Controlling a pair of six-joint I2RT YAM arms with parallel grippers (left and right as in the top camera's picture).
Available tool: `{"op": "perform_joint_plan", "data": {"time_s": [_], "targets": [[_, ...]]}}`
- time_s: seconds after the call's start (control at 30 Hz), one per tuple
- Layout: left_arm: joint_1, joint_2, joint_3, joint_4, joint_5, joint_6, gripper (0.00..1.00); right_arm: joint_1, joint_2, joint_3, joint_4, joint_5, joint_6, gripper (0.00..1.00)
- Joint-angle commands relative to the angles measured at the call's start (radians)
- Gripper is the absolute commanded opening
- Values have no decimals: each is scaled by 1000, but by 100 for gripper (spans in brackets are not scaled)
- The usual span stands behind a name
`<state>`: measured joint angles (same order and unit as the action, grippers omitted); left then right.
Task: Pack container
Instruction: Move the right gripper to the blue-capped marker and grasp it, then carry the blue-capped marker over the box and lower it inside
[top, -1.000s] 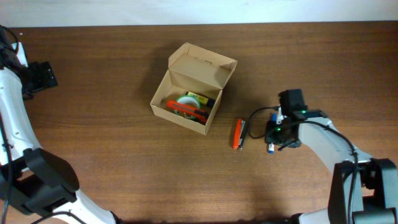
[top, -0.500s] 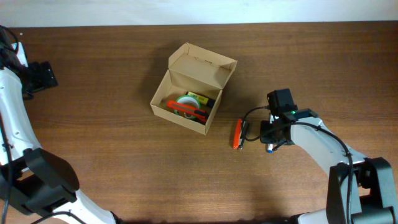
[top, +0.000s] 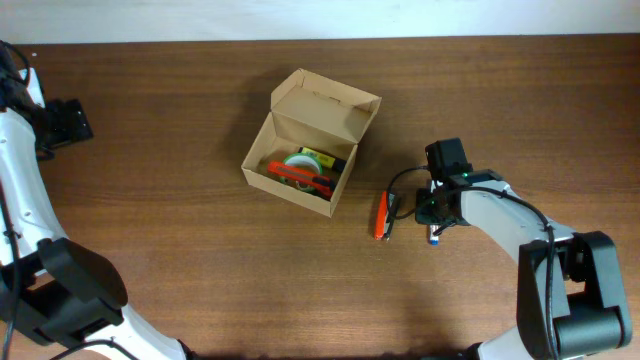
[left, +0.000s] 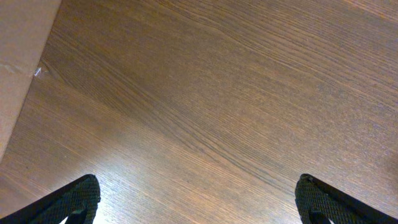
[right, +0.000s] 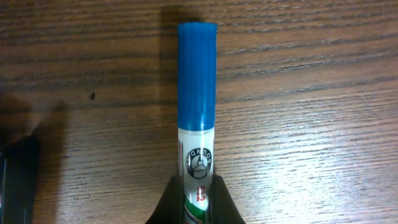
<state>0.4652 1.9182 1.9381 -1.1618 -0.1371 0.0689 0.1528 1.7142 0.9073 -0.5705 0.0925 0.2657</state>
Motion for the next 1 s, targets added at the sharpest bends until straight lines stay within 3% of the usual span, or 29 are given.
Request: {"op": "perform_joint_plan", "data": {"time_s": [0.0, 0.3, 0.67, 0.97], "targets": [[1, -7, -9, -1, 10, 19, 100, -5, 29, 2, -9, -4, 4, 3], [1, -7, -9, -1, 10, 19, 100, -3, -59, 199, -167, -32, -2, 4], [1, -7, -9, -1, 10, 19, 100, 1, -87, 652, -427, -40, -211, 4], [1, -7, -9, -1, 10, 19, 100, 212, 34, 917, -518, -27, -309, 4]]}}
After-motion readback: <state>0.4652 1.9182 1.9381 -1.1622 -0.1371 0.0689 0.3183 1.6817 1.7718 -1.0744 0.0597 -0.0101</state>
